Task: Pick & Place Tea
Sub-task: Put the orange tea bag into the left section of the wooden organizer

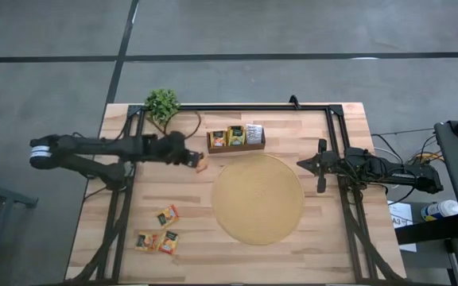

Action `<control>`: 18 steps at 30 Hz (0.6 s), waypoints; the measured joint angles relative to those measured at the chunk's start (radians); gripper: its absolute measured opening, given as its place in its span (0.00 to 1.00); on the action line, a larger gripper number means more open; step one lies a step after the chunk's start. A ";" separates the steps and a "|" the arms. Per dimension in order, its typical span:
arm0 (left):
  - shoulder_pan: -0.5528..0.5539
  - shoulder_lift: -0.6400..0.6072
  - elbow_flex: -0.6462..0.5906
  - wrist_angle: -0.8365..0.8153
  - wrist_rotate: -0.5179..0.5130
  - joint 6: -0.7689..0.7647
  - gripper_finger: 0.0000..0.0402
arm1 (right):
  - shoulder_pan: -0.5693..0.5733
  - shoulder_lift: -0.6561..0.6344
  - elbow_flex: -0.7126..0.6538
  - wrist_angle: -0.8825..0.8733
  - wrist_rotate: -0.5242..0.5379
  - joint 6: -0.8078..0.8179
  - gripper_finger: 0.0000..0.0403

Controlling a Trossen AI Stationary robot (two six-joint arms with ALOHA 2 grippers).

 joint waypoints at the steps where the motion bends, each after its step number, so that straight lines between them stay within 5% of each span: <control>1: 0.018 0.017 0.026 0.000 0.003 0.039 0.00 | 0.000 0.000 0.000 0.000 0.000 0.000 0.02; 18: 0.241 0.343 0.394 0.016 0.135 0.533 0.00 | 0.000 0.000 0.000 0.000 0.000 0.000 0.02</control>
